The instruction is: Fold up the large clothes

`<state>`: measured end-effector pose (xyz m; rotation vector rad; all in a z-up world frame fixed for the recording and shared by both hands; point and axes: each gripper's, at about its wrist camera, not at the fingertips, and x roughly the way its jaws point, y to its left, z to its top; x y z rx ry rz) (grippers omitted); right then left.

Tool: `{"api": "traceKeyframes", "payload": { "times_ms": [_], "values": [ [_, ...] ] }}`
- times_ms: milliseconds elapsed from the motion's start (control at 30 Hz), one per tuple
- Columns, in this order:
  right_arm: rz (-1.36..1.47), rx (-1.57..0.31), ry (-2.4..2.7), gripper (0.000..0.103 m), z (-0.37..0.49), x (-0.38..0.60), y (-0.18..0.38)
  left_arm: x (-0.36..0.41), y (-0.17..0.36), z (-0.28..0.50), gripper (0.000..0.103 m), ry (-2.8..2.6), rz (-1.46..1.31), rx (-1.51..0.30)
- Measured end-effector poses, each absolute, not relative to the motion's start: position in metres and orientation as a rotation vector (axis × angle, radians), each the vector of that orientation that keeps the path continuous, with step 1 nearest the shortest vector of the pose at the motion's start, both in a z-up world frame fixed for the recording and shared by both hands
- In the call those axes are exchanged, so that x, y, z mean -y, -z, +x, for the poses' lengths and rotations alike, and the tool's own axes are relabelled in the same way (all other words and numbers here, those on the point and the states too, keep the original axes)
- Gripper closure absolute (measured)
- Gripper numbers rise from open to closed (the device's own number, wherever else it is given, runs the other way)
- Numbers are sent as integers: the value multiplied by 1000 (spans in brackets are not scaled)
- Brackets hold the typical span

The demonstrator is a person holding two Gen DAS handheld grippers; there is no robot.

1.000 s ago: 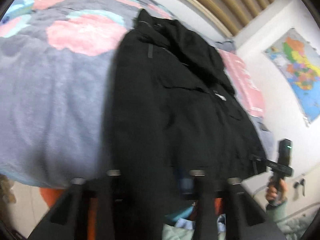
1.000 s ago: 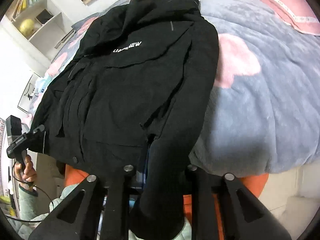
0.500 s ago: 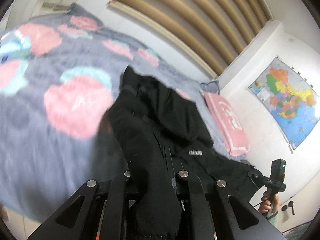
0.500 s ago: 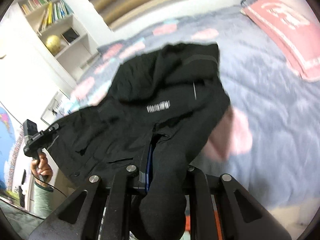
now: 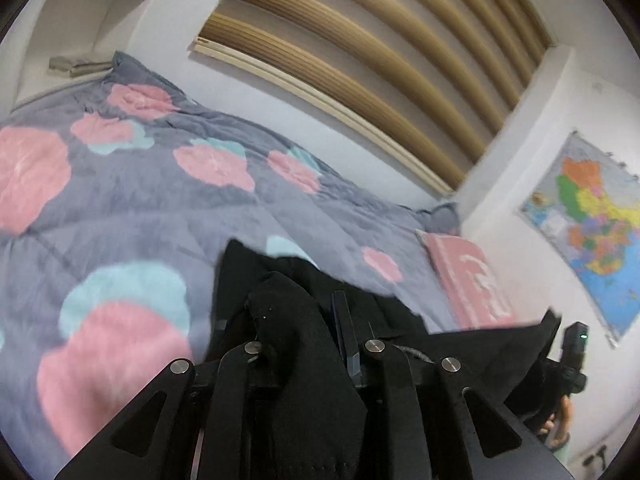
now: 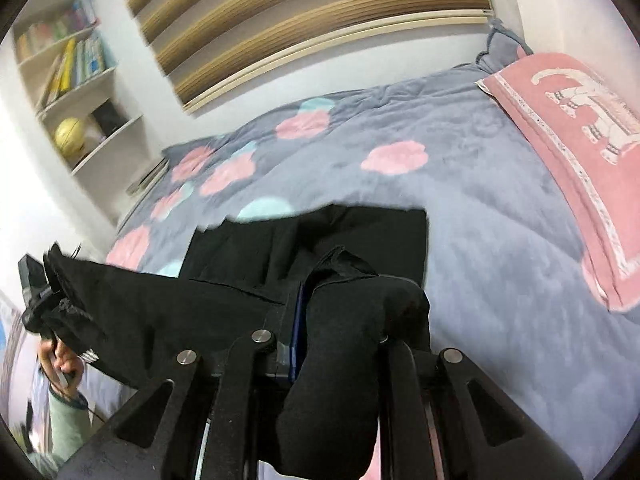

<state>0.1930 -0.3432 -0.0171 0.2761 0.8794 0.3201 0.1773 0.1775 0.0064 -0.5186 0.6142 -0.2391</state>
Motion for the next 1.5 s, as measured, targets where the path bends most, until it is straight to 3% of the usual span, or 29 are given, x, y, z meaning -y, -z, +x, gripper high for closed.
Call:
{"api": "traceKeyframes", "payload": {
  "times_ms": [167,300,433,700,833,900,1000,1133,1267,1500],
  "values": [
    [284,-949,-248,85,283,336,72,-155,37,272,83,148,-452,-672],
    [340,-1104,-182,85,343,331,153,-143,115,346,80,88,-458,-861],
    [420,-1132,-196,85,355,332,207,-148,167,370,79,91,-545,-949],
    [451,-1098,-233,80,346,338,203,-160,160,356,73,191,-601,-904],
    [517,-1118,-263,62,335,355,173,-174,125,332,70,303,-562,-873],
    [562,-1116,-290,53,325,369,153,-187,101,315,54,374,-530,-869],
    [594,-1076,-307,48,305,395,119,-212,73,288,45,420,-493,-846],
    [477,-978,-222,20,277,410,76,-253,40,253,28,389,-513,-727],
    [294,-974,-210,20,279,380,71,-245,35,257,25,372,-489,-712],
    [50,-908,-199,20,313,328,98,-200,71,324,25,295,-397,-814]
  ]
}}
